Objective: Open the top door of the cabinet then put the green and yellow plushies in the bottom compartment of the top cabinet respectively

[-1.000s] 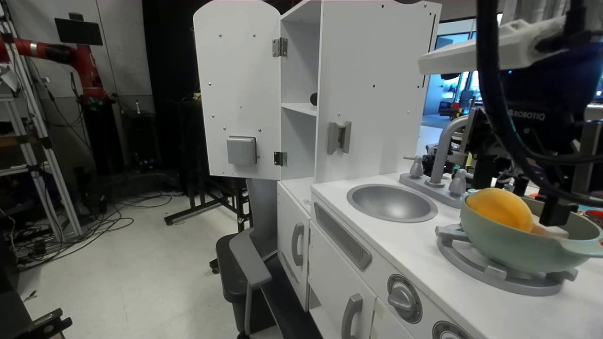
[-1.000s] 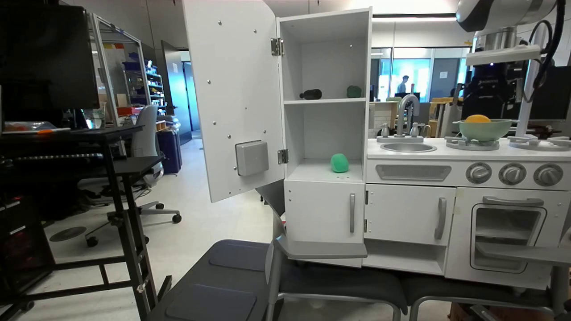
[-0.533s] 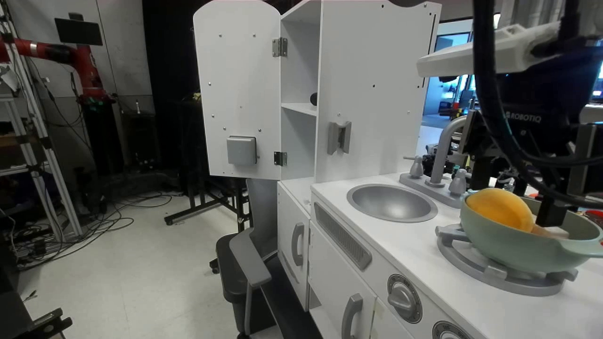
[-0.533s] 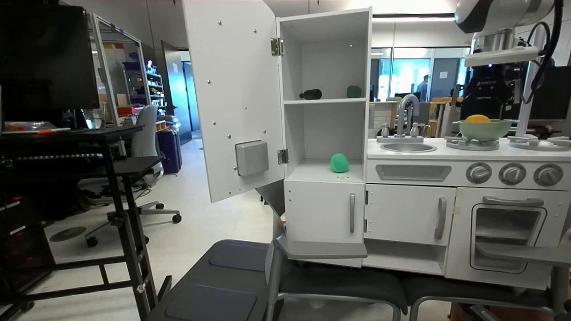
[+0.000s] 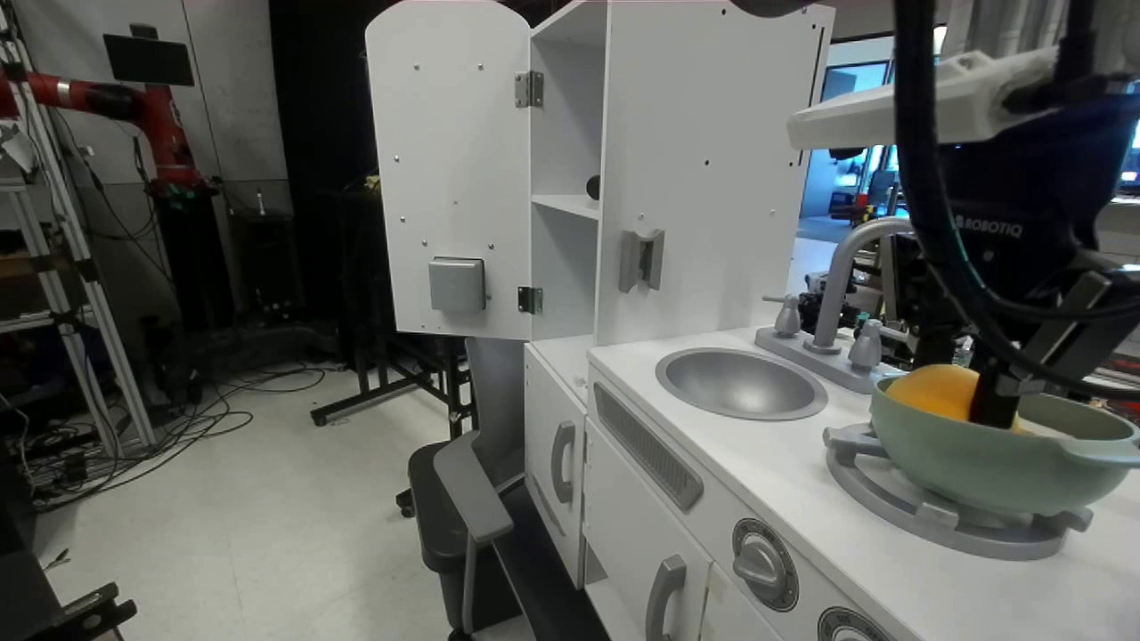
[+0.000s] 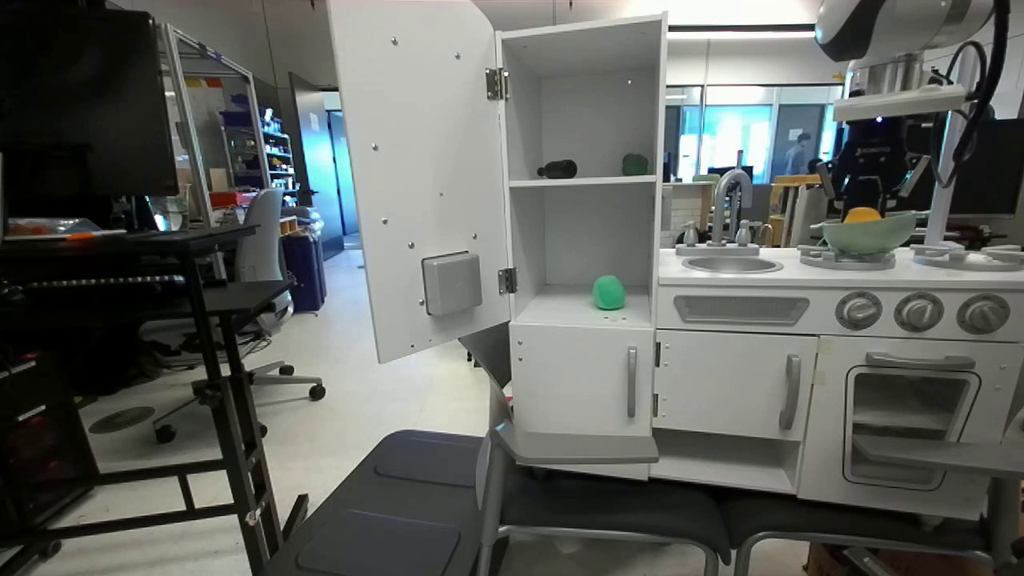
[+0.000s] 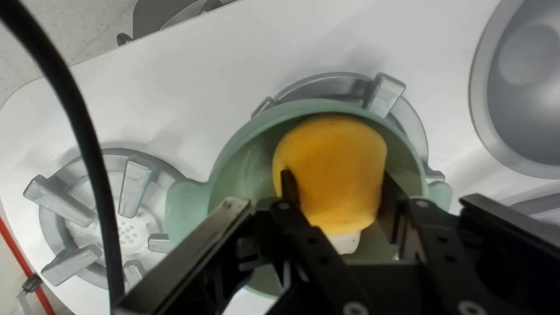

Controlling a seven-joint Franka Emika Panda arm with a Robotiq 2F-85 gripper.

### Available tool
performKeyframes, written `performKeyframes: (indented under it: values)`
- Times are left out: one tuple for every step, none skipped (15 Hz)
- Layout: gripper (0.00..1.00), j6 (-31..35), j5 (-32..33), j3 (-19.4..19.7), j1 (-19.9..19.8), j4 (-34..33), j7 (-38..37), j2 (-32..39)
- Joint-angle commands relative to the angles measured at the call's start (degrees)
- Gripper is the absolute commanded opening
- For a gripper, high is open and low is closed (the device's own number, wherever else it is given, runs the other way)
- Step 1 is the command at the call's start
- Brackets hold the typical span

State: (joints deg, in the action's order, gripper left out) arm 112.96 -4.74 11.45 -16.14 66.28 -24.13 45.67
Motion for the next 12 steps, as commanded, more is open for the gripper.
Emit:
performKeyframes:
  values:
    - [0.13, -2.74, -1.60, -0.55, -1.01, -3.32, 1.16, 1.59]
    - [0.08, -3.16, -1.56, -0.54, -0.96, -3.57, 1.07, 1.59]
    - [0.01, -3.54, -1.47, -0.52, -0.79, -3.75, 0.90, 1.39]
    - [0.01, -3.07, -1.23, -0.84, -0.93, -3.10, 0.88, 0.99]
    - [0.03, -3.12, -1.13, -0.81, -0.79, -2.76, 0.92, 0.41]
    - [0.04, -3.14, -0.95, -0.73, -0.47, -2.08, 0.77, -0.66]
    - [0.02, -2.78, -0.90, -0.74, -0.40, -1.44, 0.99, -1.41]
    - [0.04, -2.56, -0.76, -0.68, -0.16, -0.68, 0.98, -2.57]
    - [0.04, -2.45, -0.51, -0.57, 0.29, 0.34, 0.86, -4.25]
    - [0.04, -1.98, -0.45, -0.52, 0.44, 0.96, 0.93, -5.21]
    - [0.04, -1.73, -0.22, -0.60, 0.92, 1.95, 1.24, -6.76]
    - [0.04, -1.99, 0.00, -0.75, 1.41, 2.28, 1.68, -7.83]
